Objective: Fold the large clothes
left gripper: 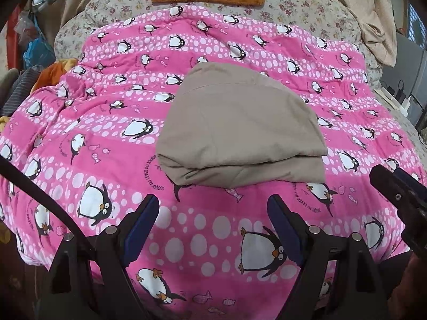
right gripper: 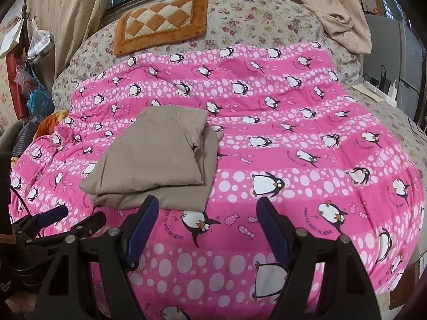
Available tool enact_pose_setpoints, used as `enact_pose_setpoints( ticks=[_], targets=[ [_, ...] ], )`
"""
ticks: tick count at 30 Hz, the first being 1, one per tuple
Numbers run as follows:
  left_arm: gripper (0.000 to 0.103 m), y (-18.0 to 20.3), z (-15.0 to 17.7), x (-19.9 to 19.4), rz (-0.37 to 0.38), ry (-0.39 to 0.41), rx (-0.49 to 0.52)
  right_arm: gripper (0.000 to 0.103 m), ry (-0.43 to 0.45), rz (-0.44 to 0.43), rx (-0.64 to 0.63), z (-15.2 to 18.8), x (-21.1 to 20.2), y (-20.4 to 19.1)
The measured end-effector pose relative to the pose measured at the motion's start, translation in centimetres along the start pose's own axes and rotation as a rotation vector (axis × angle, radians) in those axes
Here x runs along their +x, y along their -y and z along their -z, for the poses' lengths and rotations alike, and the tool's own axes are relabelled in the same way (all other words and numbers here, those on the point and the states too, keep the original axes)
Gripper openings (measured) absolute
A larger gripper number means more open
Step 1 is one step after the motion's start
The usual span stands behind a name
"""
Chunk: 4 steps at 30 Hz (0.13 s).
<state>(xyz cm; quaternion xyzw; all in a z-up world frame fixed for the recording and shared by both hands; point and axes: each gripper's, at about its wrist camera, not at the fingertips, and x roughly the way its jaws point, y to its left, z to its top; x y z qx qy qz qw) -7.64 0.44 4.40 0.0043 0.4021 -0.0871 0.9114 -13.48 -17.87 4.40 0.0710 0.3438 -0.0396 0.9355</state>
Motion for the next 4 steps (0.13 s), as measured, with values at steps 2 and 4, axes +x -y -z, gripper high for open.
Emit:
enact_pose_setpoints(
  ticks=[2, 4],
  targets=[
    [0.066, -0.05, 0.05, -0.02, -0.003, 0.003, 0.002, 0.079, 0.003, 0.001, 0.001, 0.03, -0.04, -0.02],
    [0.066, -0.01, -0.01, -0.1, 0.005, 0.002, 0.001, 0.079, 0.002, 0.001, 0.002, 0.02, -0.09, 0.03]
  ],
)
